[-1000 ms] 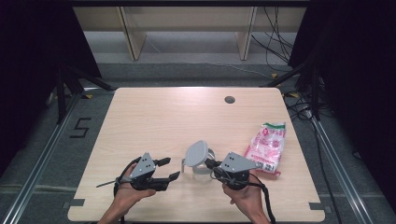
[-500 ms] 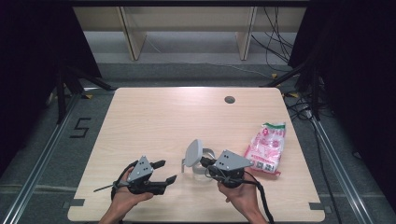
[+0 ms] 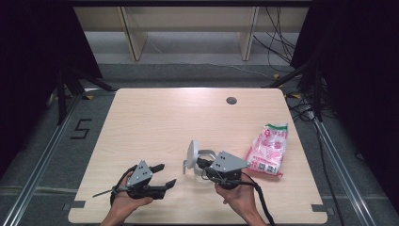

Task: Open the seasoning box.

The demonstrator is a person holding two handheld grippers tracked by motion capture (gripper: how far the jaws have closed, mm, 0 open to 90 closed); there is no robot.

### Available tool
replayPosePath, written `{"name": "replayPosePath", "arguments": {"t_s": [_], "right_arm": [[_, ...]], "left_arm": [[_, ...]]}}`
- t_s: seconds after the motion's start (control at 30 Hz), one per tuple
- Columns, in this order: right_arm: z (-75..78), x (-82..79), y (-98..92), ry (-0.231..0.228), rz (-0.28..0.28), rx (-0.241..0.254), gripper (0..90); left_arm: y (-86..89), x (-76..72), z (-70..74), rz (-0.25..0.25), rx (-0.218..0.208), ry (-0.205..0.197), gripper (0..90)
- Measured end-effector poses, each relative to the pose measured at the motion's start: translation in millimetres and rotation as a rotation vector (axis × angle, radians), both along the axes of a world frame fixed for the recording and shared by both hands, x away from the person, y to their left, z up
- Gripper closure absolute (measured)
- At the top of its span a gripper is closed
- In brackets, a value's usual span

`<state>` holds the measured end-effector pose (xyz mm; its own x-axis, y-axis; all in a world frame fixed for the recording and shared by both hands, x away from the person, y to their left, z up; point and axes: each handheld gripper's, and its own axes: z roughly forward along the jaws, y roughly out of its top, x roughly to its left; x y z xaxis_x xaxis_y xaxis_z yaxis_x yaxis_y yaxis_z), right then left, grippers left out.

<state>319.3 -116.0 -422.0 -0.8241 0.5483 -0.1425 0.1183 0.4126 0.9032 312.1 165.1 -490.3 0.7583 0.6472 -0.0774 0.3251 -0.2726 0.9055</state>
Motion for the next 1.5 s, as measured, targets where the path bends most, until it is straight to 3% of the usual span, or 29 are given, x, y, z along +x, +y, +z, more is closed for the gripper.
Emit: {"name": "replayPosePath", "arguments": {"t_s": [0.2,0.4,0.6,0.63,0.67,0.77,0.8,0.9,0.97,1.0,1.1,1.13,1.17,1.23,1.3,1.37,1.4,1.5], "right_arm": [[-0.8,0.0,4.1,0.006,0.014,0.005,89.3],[0.4,1.6,-3.6,0.002,-0.011,0.010,85.7],[-2.1,3.4,-22.7,0.006,-0.074,0.024,77.8],[-3.9,3.4,-31.2,0.017,-0.096,0.008,73.0],[-5.6,3.4,-35.0,0.023,-0.128,0.022,70.9],[-7.6,4.8,-44.8,0.032,-0.149,0.016,66.3],[-10.6,7.4,-53.0,0.025,-0.171,0.014,60.8],[-14.5,8.0,-63.1,0.070,-0.234,0.031,54.0],[-16.2,13.2,-71.3,0.025,-0.241,0.020,50.9],[-16.2,13.2,-71.3,0.025,-0.241,0.020,50.9],[-19.5,14.9,-82.0,0.046,-0.313,0.038,46.9],[-20.6,13.6,-82.9,0.079,-0.337,0.054,46.2],[-21.1,15.8,-86.9,0.059,-0.325,0.036,45.5],[-22.5,16.4,-88.4,0.069,-0.331,0.048,45.0],[-24.2,16.5,-95.3,0.086,-0.373,0.054,42.9],[-25.8,18.4,-100.8,0.088,-0.380,0.060,42.3],[-25.8,18.4,-100.8,0.088,-0.380,0.060,42.3],[-29.9,21.6,-108.9,0.094,-0.398,0.061,41.2]], "left_arm": [[0.8,-1.1,-2.0,0.002,0.004,0.001,28.9],[0.9,-2.9,-5.6,0.003,-0.001,0.006,28.9],[1.7,-4.1,-8.5,0.012,-0.008,0.011,28.3],[0.7,-4.2,-10.6,0.006,-0.006,0.013,28.1],[0.7,-4.2,-10.6,0.006,-0.006,0.013,27.9],[-0.9,-5.3,-13.5,-0.001,-0.007,0.018,27.8],[-0.2,-5.1,-14.1,-0.005,0.001,0.026,27.8],[0.8,-6.3,-15.7,0.007,0.001,0.029,27.8],[1.0,-6.2,-16.2,0.008,-0.012,0.032,27.7],[1.0,-6.2,-16.2,0.008,-0.012,0.032,27.6],[3.5,-4.7,-16.0,-0.015,0.003,0.013,27.6],[3.6,-4.7,-16.1,-0.015,0.001,0.014,27.5],[3.2,-4.8,-16.3,-0.013,-0.005,0.016,27.5],[3.9,-4.5,-16.1,-0.016,0.005,0.016,27.4],[2.9,-5.8,-17.2,0.001,-0.011,0.035,27.4],[2.9,-6.0,-17.2,0.005,-0.005,0.030,27.3],[3.6,-4.3,-17.4,-0.016,0.003,0.019,27.3],[1.6,-4.8,-18.6,0.005,-0.009,0.034,27.0]]}}
